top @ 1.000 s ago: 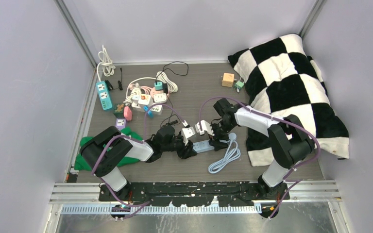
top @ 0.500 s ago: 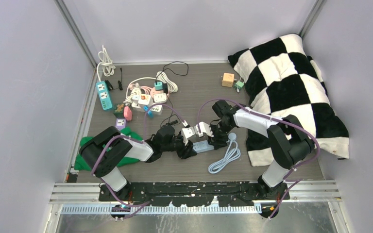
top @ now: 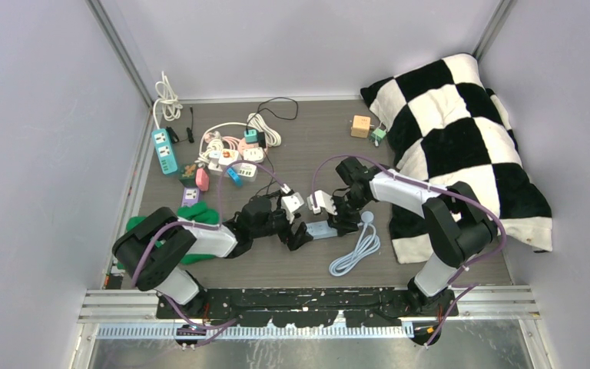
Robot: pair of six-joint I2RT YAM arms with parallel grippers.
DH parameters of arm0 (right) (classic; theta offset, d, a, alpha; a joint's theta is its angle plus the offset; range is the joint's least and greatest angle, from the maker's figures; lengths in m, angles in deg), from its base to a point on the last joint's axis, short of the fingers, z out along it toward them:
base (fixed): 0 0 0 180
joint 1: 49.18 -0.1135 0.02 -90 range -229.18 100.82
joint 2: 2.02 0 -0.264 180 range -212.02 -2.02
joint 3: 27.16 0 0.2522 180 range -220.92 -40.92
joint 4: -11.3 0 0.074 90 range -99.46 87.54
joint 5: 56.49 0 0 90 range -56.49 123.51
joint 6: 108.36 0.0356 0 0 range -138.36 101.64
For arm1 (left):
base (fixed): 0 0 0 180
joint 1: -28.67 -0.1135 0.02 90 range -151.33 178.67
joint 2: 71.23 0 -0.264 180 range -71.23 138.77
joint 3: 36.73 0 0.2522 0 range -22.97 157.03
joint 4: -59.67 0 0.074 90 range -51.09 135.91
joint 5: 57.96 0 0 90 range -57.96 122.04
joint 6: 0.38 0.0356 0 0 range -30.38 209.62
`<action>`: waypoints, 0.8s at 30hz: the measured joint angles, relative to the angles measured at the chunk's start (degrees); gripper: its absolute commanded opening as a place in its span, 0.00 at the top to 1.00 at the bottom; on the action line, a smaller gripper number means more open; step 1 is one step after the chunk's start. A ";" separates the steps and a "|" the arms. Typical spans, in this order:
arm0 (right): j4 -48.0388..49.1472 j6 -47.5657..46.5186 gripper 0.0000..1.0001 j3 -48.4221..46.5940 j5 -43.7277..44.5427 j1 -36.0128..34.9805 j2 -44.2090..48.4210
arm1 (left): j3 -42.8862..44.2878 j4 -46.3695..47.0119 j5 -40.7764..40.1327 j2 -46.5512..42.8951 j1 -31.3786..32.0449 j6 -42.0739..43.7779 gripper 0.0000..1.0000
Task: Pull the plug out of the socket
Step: Pick up the socket from the center of the board.
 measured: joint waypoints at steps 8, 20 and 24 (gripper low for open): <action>-0.13 2.49 0.99 -0.28 -0.68 1.51 0.00 | -0.63 0.46 -2.86 -4.61 0.00 -1.18 0.00; -2.56 10.12 0.99 -7.50 -3.76 9.81 0.00 | 0.66 -18.14 -10.78 -23.96 0.00 -1.36 0.00; -3.41 14.75 0.99 -11.10 -3.54 12.31 0.00 | 1.64 -25.00 -17.11 -31.28 -0.02 -3.45 0.00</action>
